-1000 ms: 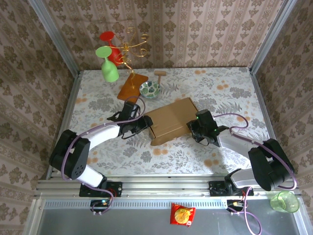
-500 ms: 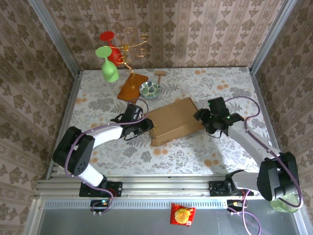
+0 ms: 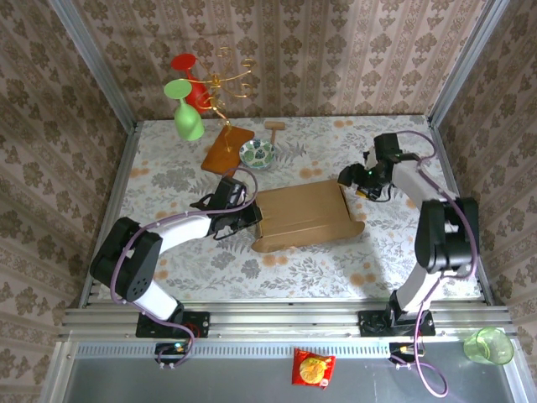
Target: Fold the paper box
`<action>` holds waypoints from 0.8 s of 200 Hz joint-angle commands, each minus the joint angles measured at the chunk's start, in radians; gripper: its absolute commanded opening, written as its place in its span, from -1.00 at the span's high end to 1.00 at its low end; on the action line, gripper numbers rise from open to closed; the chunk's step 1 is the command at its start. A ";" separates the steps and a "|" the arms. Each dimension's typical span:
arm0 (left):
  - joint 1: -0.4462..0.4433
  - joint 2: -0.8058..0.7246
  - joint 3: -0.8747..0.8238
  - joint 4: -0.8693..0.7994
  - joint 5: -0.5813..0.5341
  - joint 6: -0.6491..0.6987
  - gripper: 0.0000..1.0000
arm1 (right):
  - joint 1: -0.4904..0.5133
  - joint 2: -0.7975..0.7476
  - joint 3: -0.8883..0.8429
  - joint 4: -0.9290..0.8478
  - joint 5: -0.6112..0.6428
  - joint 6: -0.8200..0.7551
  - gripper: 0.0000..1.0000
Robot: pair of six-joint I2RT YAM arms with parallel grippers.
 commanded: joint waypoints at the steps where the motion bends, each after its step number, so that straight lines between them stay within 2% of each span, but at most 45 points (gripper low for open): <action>1: 0.016 0.017 -0.014 -0.087 -0.020 0.052 1.00 | -0.007 0.062 0.048 -0.094 -0.126 -0.151 -0.52; 29: 0.039 0.017 -0.028 -0.071 -0.001 0.070 1.00 | -0.025 0.012 -0.030 -0.011 -0.199 -0.153 -0.64; 77: 0.073 0.017 -0.042 -0.071 0.014 0.098 1.00 | -0.076 0.045 -0.085 -0.011 -0.298 -0.195 -0.66; 107: 0.087 0.022 -0.062 -0.036 0.037 0.103 1.00 | -0.075 0.062 -0.138 0.029 -0.365 -0.199 -0.78; 160: 0.119 0.028 -0.106 -0.001 0.055 0.096 1.00 | -0.048 0.134 -0.136 0.101 -0.458 -0.151 -0.78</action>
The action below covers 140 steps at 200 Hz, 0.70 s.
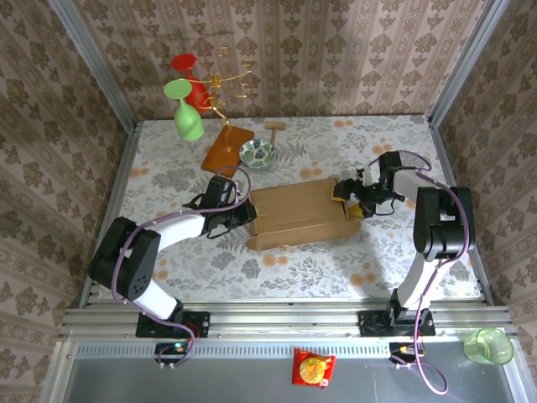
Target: Fold the paper box
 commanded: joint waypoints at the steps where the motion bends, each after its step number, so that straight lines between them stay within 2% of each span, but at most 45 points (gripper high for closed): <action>1: 0.029 0.027 -0.062 -0.071 -0.046 0.031 1.00 | 0.020 0.045 0.006 0.034 -0.087 0.010 -0.78; 79: 0.053 0.042 -0.082 -0.037 -0.032 0.035 1.00 | 0.071 0.013 -0.074 0.258 -0.241 0.191 -0.71; 83: 0.081 0.041 -0.083 -0.032 -0.031 0.034 1.00 | 0.073 0.009 -0.079 0.267 -0.245 0.200 -0.71; 120: 0.089 0.033 -0.050 -0.017 -0.018 0.031 1.00 | 0.098 -0.019 -0.126 0.385 -0.265 0.318 -0.57; 140: 0.094 -0.004 -0.023 -0.015 -0.017 0.020 0.61 | 0.101 -0.036 -0.143 0.440 -0.262 0.406 -0.44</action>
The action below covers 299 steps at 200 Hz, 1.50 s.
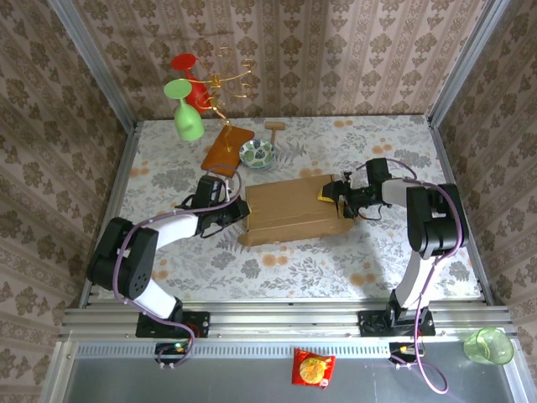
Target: Fold the paper box
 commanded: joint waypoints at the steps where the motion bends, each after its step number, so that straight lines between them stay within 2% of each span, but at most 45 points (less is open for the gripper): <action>1: 0.014 -0.005 0.014 -0.088 -0.056 0.010 0.58 | 0.015 -0.047 -0.019 0.099 -0.056 0.140 -0.43; 17: 0.018 -0.076 0.033 -0.084 -0.083 -0.008 0.27 | 0.012 -0.050 -0.011 0.098 -0.056 0.197 -0.33; 38: 0.043 -0.180 0.059 -0.097 -0.129 -0.059 0.04 | 0.005 -0.045 0.011 0.078 -0.069 0.295 -0.24; 62: 0.084 -0.262 0.116 -0.171 -0.155 -0.100 -0.05 | 0.003 -0.036 0.057 -0.032 -0.063 0.381 -0.14; 83: 0.096 -0.301 0.203 -0.319 -0.207 -0.085 -0.05 | 0.003 -0.025 0.099 -0.155 -0.080 0.482 -0.11; 111: 0.074 -0.345 0.276 -0.401 -0.185 0.168 -0.05 | 0.002 -0.012 0.147 -0.346 -0.119 0.550 -0.06; 138: -0.012 -0.430 0.273 -0.429 -0.164 0.569 -0.04 | -0.025 -0.032 0.116 -0.421 -0.139 0.624 -0.05; 147: -0.063 -0.459 0.268 -0.455 -0.177 0.688 -0.19 | -0.034 -0.043 0.099 -0.420 -0.139 0.645 -0.04; 159: -0.106 -0.492 0.257 -0.488 -0.228 0.803 -0.28 | -0.048 -0.049 0.080 -0.419 -0.144 0.665 -0.02; 183: -0.125 -0.564 0.176 -0.456 -0.291 0.953 -0.44 | -0.075 -0.039 0.080 -0.487 -0.145 0.639 0.03; 194: -0.095 -0.608 0.110 -0.382 -0.236 0.996 -0.50 | -0.084 -0.040 0.079 -0.488 -0.147 0.641 0.03; 203: -0.056 -0.646 0.057 -0.307 -0.179 0.974 -0.57 | -0.092 -0.043 0.079 -0.486 -0.147 0.650 0.02; 213: 0.026 -0.663 0.019 -0.236 -0.044 0.932 -0.60 | -0.098 -0.044 0.087 -0.489 -0.148 0.655 0.03; 223: 0.078 -0.656 0.006 -0.213 0.064 0.910 -0.59 | -0.101 -0.041 0.096 -0.495 -0.154 0.659 0.03; 233: 0.097 -0.640 0.004 -0.225 0.120 0.927 -0.58 | -0.106 -0.035 0.102 -0.510 -0.155 0.657 0.04; 250: 0.109 -0.609 -0.002 -0.231 0.122 0.951 -0.59 | -0.110 -0.023 0.097 -0.512 -0.153 0.671 0.09; 279: 0.184 -0.567 0.011 -0.113 0.167 0.839 -0.59 | -0.110 0.005 0.086 -0.521 -0.172 0.687 0.11; 299: 0.183 -0.536 0.061 -0.113 0.192 0.889 -0.60 | -0.115 0.016 0.095 -0.529 -0.168 0.691 0.11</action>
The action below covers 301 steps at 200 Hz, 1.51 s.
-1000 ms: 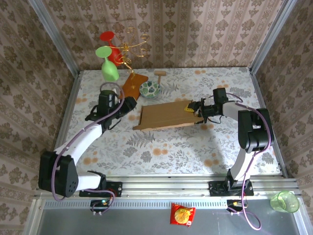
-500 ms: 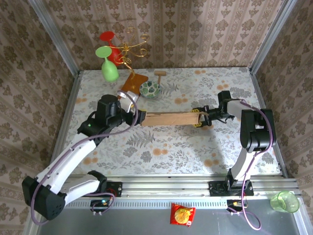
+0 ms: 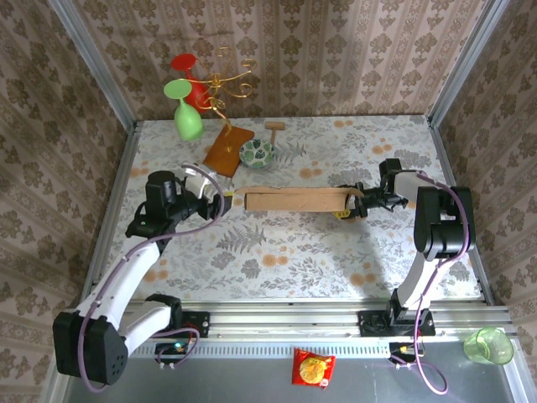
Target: Fold the paper box
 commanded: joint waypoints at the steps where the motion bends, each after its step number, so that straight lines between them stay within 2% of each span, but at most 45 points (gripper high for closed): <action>1: 0.006 0.027 0.063 0.066 0.088 0.018 -0.60 | -0.007 0.032 0.005 -0.073 0.015 0.036 0.11; 23: -0.014 0.097 0.147 -0.020 0.116 0.150 -0.59 | -0.008 0.051 0.022 -0.084 0.019 0.033 0.12; 40: -0.030 0.159 0.215 -0.074 0.181 0.223 -0.58 | -0.014 0.068 0.026 -0.087 0.019 0.032 0.14; 80: -0.067 0.298 0.331 -0.122 0.228 0.307 -0.58 | -0.021 0.092 0.034 -0.089 0.016 0.032 0.17; 131: -0.156 0.448 0.462 -0.198 0.145 0.408 -0.49 | -0.034 0.118 0.060 -0.091 0.018 0.043 0.17; 181: -0.160 0.435 0.452 -0.204 0.069 0.417 -0.32 | -0.049 0.130 0.072 -0.071 0.019 0.078 0.17; 205: -0.161 0.428 0.447 -0.214 0.050 0.404 -0.14 | -0.050 0.136 0.066 -0.036 0.018 0.109 0.18; 210: -0.161 0.428 0.446 -0.216 0.048 0.404 -0.06 | -0.050 0.137 0.065 -0.027 0.019 0.116 0.18; 225: -0.162 0.432 0.446 -0.218 0.041 0.399 0.38 | -0.050 0.141 0.064 -0.012 0.020 0.130 0.18; 233: -0.163 0.433 0.446 -0.213 0.030 0.392 0.49 | -0.050 0.142 0.063 -0.007 0.021 0.135 0.18; 279: -0.189 0.458 0.455 -0.205 -0.032 0.372 0.57 | -0.050 0.143 0.044 0.050 0.021 0.184 0.18; 301: -0.192 0.484 0.472 -0.207 -0.068 0.334 0.67 | -0.050 0.144 0.036 0.074 0.022 0.203 0.17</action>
